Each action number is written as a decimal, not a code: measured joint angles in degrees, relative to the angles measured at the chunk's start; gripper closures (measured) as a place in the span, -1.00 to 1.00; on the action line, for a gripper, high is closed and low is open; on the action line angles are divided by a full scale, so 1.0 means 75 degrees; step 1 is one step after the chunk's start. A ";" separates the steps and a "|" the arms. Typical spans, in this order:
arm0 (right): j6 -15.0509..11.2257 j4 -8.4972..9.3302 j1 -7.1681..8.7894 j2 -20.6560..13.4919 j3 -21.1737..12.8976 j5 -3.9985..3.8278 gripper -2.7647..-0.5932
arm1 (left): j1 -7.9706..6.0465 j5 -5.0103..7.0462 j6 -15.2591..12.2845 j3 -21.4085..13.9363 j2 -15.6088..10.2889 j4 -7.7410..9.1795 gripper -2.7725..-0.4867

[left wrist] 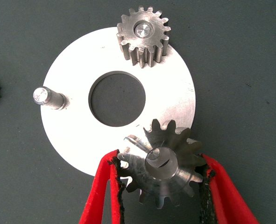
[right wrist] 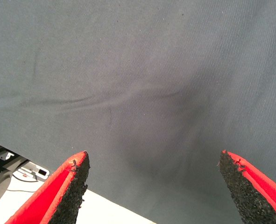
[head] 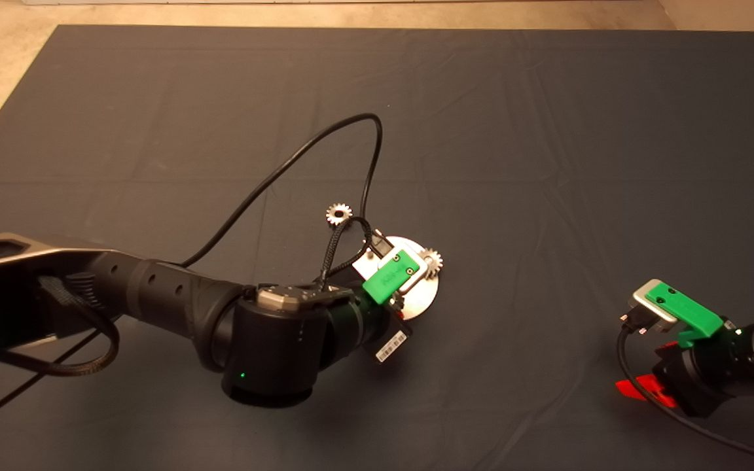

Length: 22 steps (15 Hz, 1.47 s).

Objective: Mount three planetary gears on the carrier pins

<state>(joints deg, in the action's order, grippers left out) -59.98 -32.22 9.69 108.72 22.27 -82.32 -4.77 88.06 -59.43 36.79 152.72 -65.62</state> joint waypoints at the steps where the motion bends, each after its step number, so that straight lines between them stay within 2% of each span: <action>1: 0.0005 0.0000 0.0000 -0.0002 0.0000 0.0000 -0.34 | 0.0036 0.0000 -0.0003 0.0003 0.0000 0.0003 0.82; 6: 0.0072 0.0000 0.0001 -0.0036 0.0000 0.0000 -0.34 | 0.0112 0.0000 -0.0008 0.0033 0.0058 -0.0036 0.82; 10: 0.0173 0.0000 0.0000 -0.0215 0.0000 0.0003 -0.34 | 0.0335 0.0003 -0.0010 0.0059 0.0063 -0.0089 0.82; 13: 0.0195 0.0000 0.0000 -0.0211 0.0000 0.0018 -0.34 | 0.0341 0.0003 -0.0007 0.0099 0.0067 -0.0225 0.82; 22: 0.0246 0.0000 0.0000 -0.0322 0.0000 0.0049 -0.34 | 0.0398 0.0000 -0.0003 0.0213 0.0081 -0.0317 0.82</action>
<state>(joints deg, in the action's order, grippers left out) -58.13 -32.22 9.69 106.30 22.27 -81.96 -1.78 88.06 -59.45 38.39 153.33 -68.00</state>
